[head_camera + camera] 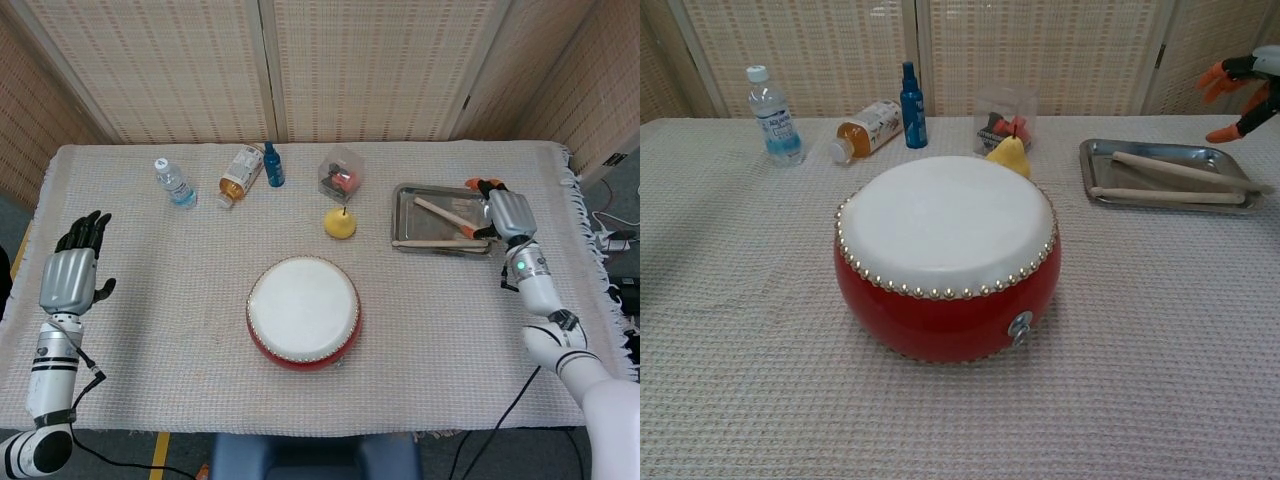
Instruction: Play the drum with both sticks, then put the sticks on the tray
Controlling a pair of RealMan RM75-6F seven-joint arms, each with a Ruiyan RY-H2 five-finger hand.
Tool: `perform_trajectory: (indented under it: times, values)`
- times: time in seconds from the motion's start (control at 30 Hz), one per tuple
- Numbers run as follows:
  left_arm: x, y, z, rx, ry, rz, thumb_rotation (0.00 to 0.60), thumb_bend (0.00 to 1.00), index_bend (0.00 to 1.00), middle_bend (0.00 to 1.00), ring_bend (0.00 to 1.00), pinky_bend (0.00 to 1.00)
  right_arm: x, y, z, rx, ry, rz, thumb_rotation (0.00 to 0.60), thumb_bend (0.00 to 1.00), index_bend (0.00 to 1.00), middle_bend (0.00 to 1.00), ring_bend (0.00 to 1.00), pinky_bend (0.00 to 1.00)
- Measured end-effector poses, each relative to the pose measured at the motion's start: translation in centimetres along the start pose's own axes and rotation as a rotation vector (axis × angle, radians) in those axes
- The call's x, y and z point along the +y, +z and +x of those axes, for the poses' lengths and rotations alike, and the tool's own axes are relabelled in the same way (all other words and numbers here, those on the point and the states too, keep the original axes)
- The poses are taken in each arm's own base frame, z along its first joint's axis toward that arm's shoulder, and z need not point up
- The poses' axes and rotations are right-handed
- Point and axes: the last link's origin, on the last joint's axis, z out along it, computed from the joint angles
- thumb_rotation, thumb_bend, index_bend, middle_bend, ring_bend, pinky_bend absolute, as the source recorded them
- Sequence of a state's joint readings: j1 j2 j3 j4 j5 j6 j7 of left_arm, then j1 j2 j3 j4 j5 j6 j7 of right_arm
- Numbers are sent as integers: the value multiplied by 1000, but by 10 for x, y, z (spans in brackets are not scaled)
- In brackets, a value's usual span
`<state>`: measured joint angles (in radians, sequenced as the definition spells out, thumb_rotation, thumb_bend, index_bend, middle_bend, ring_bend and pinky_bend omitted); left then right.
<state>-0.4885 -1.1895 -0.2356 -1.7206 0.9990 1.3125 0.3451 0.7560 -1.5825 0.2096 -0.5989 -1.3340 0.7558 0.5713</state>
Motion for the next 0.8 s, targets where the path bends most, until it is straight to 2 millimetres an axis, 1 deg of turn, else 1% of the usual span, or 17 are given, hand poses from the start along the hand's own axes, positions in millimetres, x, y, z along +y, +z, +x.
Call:
perform_trajectory:
  times: [0.07,0.17,0.27,0.3,0.37,0.4,0.5,0.6,0.7,0.8]
  values:
    - [-3,-2,-1,1,2,2,600,213,0,0,0,165,0,-13,1,-4,3,27,600,209,152,186,69,246]
    - [-10,-7,-1,9,4,7,600,215,0,0,0,165,-2,-39,3,-4,15,67,600,208,87,130,18,186]
    - [-16,-13,-1,14,-5,15,600,215,0,0,0,165,-3,-71,8,8,30,92,600,208,58,107,1,163]
    - [-19,-16,-1,17,-6,18,600,215,0,0,0,165,-2,-85,11,20,33,96,600,208,52,104,0,158]
    - [-24,-20,-1,19,-7,24,600,214,0,0,0,165,1,-106,17,48,34,98,600,209,44,104,0,147]
    - [-28,-24,-1,19,-7,29,600,214,0,0,0,165,5,-120,22,70,32,94,600,209,43,104,0,140]
    - [-36,-34,-2,17,-4,39,600,214,0,0,0,165,15,-153,30,123,20,75,600,208,43,104,0,131]
    - [-43,-46,-4,17,-4,55,600,213,0,0,0,164,22,-182,30,152,8,59,600,208,42,104,0,125]
    - [-48,-59,-6,19,-12,67,600,213,0,0,0,164,24,-206,25,159,16,45,600,208,33,104,0,124]
    - [-50,-72,-7,19,-20,64,600,214,0,0,0,164,24,-226,19,151,29,26,600,209,24,104,0,119]
